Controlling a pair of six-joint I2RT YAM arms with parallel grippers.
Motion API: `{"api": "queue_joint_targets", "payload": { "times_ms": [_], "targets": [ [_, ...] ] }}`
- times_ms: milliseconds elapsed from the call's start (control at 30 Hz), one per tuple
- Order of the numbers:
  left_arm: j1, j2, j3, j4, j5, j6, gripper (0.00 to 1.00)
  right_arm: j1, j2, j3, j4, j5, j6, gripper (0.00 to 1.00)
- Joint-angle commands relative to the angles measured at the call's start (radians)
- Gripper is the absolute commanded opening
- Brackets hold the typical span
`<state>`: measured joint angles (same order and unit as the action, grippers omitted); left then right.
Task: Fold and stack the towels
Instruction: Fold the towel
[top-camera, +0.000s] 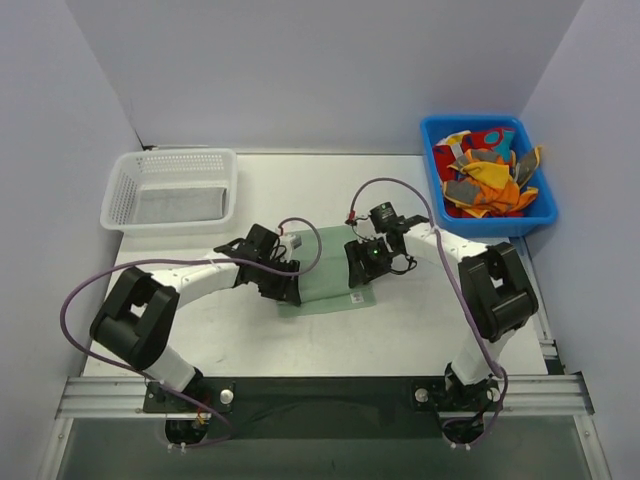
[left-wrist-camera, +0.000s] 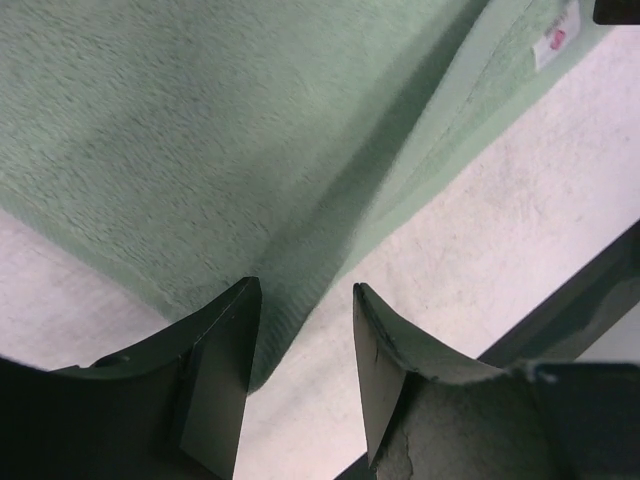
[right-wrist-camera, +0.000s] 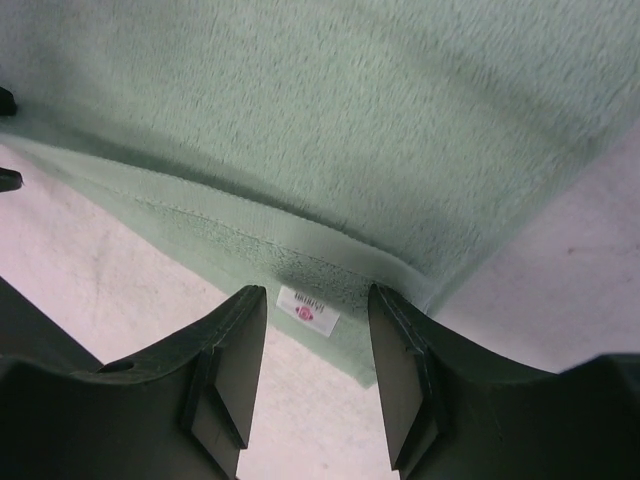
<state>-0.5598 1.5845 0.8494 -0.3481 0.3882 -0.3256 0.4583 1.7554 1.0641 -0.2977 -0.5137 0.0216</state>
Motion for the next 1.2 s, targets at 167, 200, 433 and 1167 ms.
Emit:
{"api": "queue_joint_targets", "payload": {
  "times_ms": [167,200,433,1167],
  "targets": [
    [-0.061,-0.141,-0.076,-0.003,0.046,0.026,0.53,0.020,-0.200,-0.053,-0.054,0.018,0.032,0.45],
    [-0.071,-0.146,-0.082,-0.003,0.052,0.023,0.54,0.020,-0.211,-0.058,-0.054,0.030,0.044,0.45],
    [-0.124,-0.188,-0.135,-0.005,0.049,-0.030,0.54,0.029,-0.228,-0.036,-0.023,0.135,0.155,0.43],
    [-0.091,-0.096,-0.154,0.086,-0.154,-0.279,0.41,0.019,-0.109,-0.236,-0.001,0.090,0.299,0.29]
  ]
}}
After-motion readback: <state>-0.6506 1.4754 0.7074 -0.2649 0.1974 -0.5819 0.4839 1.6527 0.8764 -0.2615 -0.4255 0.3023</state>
